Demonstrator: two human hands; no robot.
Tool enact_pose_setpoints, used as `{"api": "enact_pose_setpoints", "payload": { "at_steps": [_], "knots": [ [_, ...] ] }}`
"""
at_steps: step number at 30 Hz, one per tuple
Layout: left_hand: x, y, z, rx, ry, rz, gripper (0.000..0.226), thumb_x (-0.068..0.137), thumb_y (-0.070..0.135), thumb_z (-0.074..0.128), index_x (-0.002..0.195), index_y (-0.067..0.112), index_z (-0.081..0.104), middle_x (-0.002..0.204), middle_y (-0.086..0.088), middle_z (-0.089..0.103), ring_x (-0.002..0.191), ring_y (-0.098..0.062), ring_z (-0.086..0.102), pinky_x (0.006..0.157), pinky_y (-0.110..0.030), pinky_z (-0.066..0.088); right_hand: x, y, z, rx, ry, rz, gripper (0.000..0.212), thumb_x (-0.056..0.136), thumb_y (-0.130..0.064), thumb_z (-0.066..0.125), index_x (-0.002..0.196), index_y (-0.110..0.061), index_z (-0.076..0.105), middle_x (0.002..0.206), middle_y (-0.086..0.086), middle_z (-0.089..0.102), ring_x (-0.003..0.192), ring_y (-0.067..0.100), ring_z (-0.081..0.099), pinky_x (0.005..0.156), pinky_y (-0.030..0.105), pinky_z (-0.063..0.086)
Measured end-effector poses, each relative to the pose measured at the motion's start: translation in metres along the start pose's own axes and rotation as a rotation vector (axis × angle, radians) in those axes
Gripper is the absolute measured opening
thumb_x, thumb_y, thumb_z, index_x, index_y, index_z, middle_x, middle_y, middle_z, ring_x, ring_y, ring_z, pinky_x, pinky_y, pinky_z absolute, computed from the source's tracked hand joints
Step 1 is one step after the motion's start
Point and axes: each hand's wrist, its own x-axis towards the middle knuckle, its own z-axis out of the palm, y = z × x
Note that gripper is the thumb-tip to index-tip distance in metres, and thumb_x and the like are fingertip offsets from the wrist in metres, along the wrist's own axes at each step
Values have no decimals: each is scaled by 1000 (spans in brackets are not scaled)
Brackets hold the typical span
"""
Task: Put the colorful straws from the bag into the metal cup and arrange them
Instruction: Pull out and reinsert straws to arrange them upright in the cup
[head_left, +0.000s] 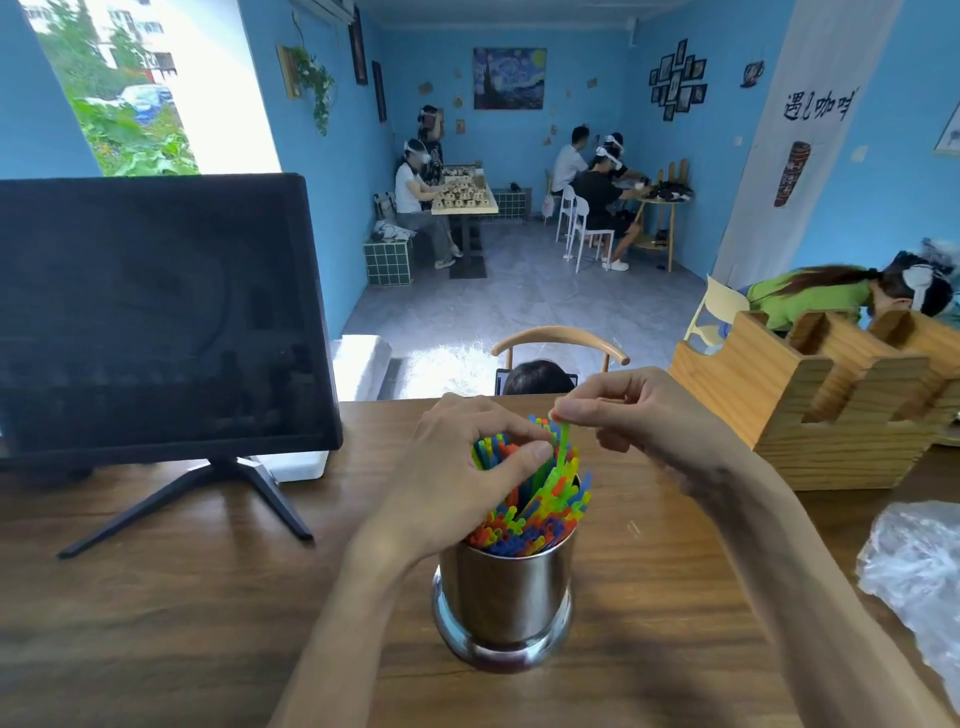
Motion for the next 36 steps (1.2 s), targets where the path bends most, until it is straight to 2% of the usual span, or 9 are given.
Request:
{"api": "enact_pose_setpoints", "payload": {
  "at_steps": [3, 9, 12, 16, 19, 25, 29, 33, 36],
  "knots": [
    [1, 11, 5, -24, 47, 19, 35, 76, 69, 66, 94, 41, 78, 99, 26, 70, 108, -1, 57, 98, -33, 45, 2, -11, 8, 78, -24, -76, 19, 73, -28, 81, 80, -11, 82, 73, 3, 70, 60, 6, 55, 55, 18, 45],
    [2, 21, 8, -180, 67, -17, 4, 90, 36, 76, 92, 38, 78, 88, 20, 75, 87, -2, 69, 80, -22, 52, 2, -18, 10, 228, -88, -83, 14, 82, -19, 77, 94, -13, 83, 88, 6, 76, 75, 10, 67, 67, 18, 53],
    [-3, 22, 10, -183, 133, -33, 29, 92, 27, 76, 110, 47, 64, 82, 17, 74, 85, -3, 69, 76, -15, 50, -5, -6, 5, 147, 39, -88, 20, 92, -4, 68, 92, -19, 82, 85, 5, 73, 76, 13, 63, 65, 22, 49],
    [-10, 17, 13, -166, 242, 12, 49, 95, 16, 71, 122, 43, 41, 80, 19, 70, 83, -1, 68, 75, -6, 43, -29, 13, 4, -85, 16, -79, 5, 84, -26, 80, 89, -27, 80, 83, 6, 70, 75, 11, 57, 67, 22, 46],
    [-14, 13, 16, -55, 286, 14, 47, 95, 21, 71, 119, 47, 41, 87, 20, 70, 87, 5, 66, 76, -1, 39, -39, 22, 5, -214, -29, -70, 18, 74, -39, 85, 88, -28, 81, 82, -2, 66, 71, 10, 53, 65, 18, 43],
    [-23, 9, 19, 63, 222, -87, 28, 93, 44, 69, 106, 56, 48, 90, 20, 70, 95, 9, 63, 75, -8, 47, -42, 28, 2, -237, -2, -73, 13, 78, -32, 86, 86, -25, 79, 82, -1, 69, 65, 6, 55, 62, 16, 44],
    [-27, 8, 17, 195, 198, -94, 9, 90, 40, 73, 91, 43, 65, 93, 27, 58, 98, 3, 52, 76, -9, 38, -42, 34, 4, -233, -8, -23, 11, 84, -32, 83, 93, -31, 77, 82, -4, 71, 74, 13, 64, 67, 26, 53],
    [-30, 13, 16, 198, 171, -71, 20, 96, 27, 69, 108, 42, 68, 102, 30, 54, 108, 4, 47, 86, -10, 41, -43, 39, 8, -54, 52, -15, 15, 78, -28, 86, 90, -21, 78, 78, 4, 74, 69, 15, 66, 66, 23, 55],
    [-36, 20, 18, 131, 186, 6, 22, 92, 45, 68, 114, 48, 66, 113, 34, 58, 118, 2, 51, 95, -16, 43, -44, 42, 11, 12, 98, -13, 18, 74, -31, 85, 89, -21, 80, 78, 8, 76, 67, 12, 67, 63, 22, 54]
  ]
}}
